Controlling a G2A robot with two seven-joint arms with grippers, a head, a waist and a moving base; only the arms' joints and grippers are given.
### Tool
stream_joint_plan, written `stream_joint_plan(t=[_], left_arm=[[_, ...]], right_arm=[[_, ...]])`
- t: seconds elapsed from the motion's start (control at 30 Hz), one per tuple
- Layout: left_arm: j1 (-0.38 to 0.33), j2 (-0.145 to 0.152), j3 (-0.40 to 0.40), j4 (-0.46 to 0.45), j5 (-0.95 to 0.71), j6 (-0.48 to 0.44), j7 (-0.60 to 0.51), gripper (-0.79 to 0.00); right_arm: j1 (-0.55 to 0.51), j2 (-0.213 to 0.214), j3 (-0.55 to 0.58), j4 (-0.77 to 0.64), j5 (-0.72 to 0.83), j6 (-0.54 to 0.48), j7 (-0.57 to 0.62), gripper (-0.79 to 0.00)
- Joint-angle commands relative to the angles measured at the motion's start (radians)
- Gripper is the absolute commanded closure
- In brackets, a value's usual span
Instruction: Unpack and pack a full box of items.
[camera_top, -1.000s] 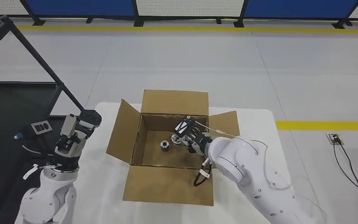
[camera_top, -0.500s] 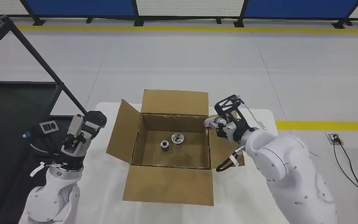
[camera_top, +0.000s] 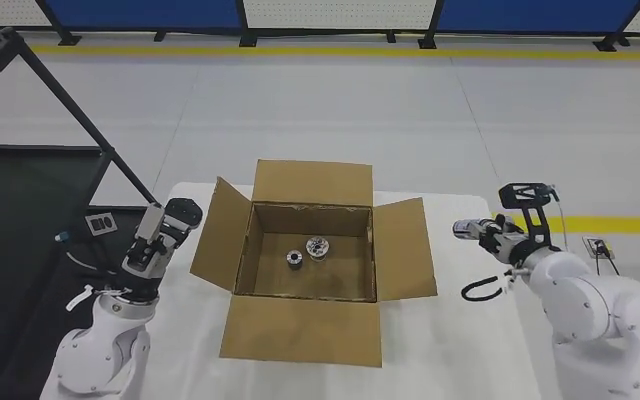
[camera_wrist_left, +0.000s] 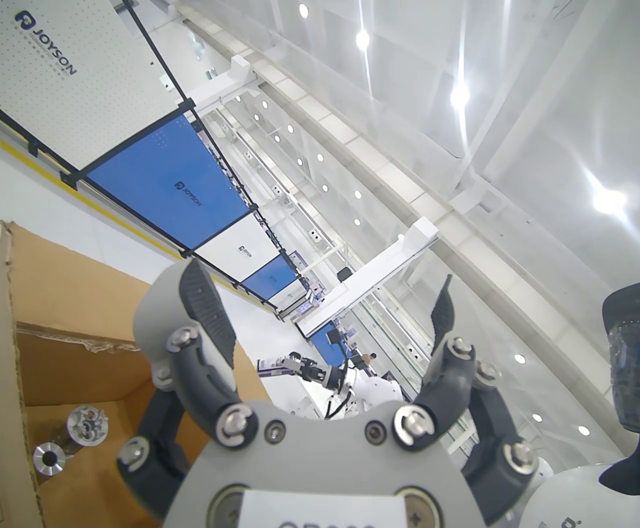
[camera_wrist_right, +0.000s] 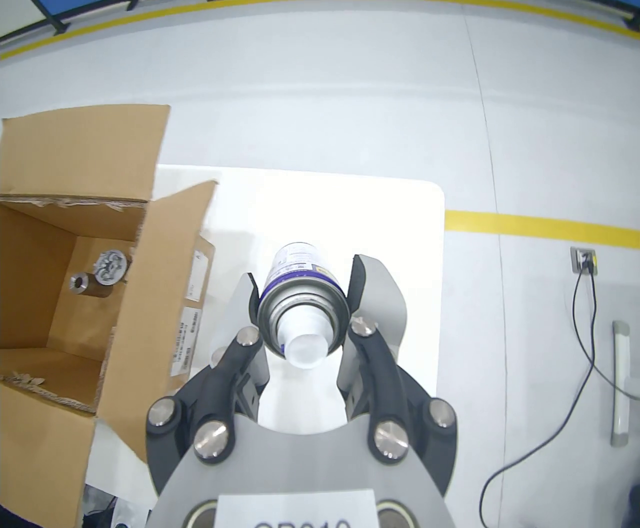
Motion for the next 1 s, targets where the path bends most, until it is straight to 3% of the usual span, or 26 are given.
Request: stream_joint_plan(t=[0.0,0.23,0.53,0.97], left_arm=[[-0.002,0.000,0.005,0.000,0.005,0.004,0.000,-0.785],[-0.005,0.000,0.012,-0.001,0.014,0.008,0.005,-0.785],[-0.004,0.000,0.015,-0.006,0.020,0.014,0.015,-0.785],[-0.004,0.000,0.019,-0.007,0.026,0.015,0.024,-0.785]], right_arm=[[0.016,0.003,0.001,0.057,0.003,-0.007,0.023,0.000],[0.118,0.008,-0.066,0.279,-0.083,-0.001,0.100,0.000],[0.222,0.007,-0.145,0.437,-0.165,0.015,0.143,0.000],[0.327,0.000,-0.194,0.666,-0.158,0.011,0.071,0.000]])
